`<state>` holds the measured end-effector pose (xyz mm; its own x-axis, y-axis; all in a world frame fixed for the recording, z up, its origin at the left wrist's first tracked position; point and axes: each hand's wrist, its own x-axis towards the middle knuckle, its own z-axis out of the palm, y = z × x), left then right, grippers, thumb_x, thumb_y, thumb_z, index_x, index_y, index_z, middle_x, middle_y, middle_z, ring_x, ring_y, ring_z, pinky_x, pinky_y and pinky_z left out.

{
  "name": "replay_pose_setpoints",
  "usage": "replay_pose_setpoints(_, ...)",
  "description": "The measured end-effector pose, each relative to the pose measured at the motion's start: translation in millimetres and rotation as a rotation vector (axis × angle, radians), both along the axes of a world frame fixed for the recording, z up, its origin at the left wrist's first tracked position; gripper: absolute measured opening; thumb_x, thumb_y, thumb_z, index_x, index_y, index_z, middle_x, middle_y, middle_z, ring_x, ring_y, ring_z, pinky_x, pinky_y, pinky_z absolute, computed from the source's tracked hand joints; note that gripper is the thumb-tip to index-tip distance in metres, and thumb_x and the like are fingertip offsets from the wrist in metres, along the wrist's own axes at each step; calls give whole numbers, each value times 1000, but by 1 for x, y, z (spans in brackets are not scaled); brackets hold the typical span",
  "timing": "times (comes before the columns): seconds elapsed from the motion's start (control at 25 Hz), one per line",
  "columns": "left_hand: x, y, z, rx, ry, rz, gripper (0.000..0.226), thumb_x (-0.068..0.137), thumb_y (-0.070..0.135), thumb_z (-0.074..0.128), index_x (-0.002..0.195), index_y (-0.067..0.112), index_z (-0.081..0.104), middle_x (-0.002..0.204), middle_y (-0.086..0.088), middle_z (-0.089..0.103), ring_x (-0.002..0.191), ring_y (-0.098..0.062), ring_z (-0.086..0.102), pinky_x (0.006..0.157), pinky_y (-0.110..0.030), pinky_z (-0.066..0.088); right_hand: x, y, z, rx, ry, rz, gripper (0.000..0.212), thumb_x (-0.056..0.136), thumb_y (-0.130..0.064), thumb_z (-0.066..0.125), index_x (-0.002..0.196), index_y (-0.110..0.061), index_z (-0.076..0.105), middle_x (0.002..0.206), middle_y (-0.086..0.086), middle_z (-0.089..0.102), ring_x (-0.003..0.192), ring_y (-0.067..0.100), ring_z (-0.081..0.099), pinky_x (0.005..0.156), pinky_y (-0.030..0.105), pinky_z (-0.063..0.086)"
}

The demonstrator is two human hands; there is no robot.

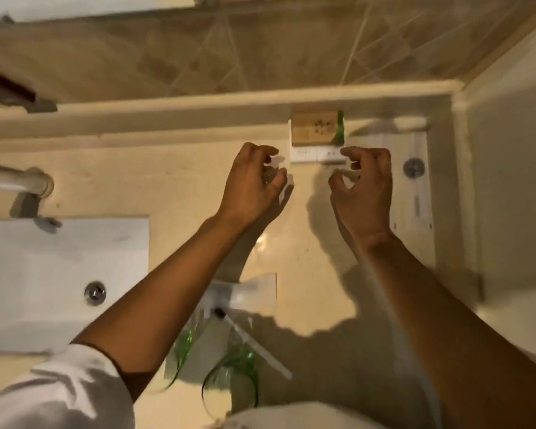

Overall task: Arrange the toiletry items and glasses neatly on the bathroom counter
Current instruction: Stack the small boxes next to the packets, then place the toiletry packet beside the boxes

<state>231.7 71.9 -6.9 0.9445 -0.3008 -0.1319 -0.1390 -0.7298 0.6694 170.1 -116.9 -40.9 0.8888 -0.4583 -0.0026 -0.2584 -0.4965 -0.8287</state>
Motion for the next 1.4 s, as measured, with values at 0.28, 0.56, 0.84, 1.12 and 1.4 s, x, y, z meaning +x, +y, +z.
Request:
replay_pose_setpoints(0.28, -88, 90, 11, 353, 235, -574, 31, 93, 31, 59, 73, 7, 59, 80, -12, 61, 79, -31, 59, 70, -41, 48, -120, 85, 1, -246, 135, 559, 33, 84, -10, 73, 115, -2, 66, 107, 18, 59, 100, 34, 58, 89, 44, 49)
replay_pose_setpoints(0.56, -112, 114, 12, 564, 198, -651, 22, 86, 35, 63, 100, 18, 66, 102, -3, 61, 99, -25, 58, 80, -40, 51, -153, 129, 11, -410, 306, 624, 50, 87, -27, 68, 135, -15, 57, 123, 14, 54, 111, 32, 51, 96, 43, 44)
replay_pose_setpoints(0.84, -120, 113, 12, 497, 332, -559, 12, 82, 14, 67, 94, 11, 71, 97, -9, 68, 90, -28, 64, 79, -40, 54, -135, 146, 19, -492, 346, 684, 33, 87, -27, 63, 115, -12, 70, 106, 11, 67, 94, 30, 58, 78, 35, 48)
replay_pose_setpoints(1.12, -108, 112, 22, 411, 234, -588, 22, 79, 18, 73, 101, 17, 72, 100, -6, 65, 91, -27, 62, 77, -38, 53, -132, 139, 23, -270, 476, 689, 27, 99, -25, 51, 102, -2, 67, 99, 16, 67, 89, 30, 63, 70, 30, 47)
replay_pose_setpoints(1.4, -81, 106, 29, -95, 264, 63, 73, 84, 25, 78, 146, 13, 42, 132, -11, 51, 114, -25, 57, 99, -41, 53, -98, 121, 35, 104, 474, 270, 21, 96, -27, 62, 87, -10, 70, 79, 5, 63, 71, 21, 58, 55, 22, 44)
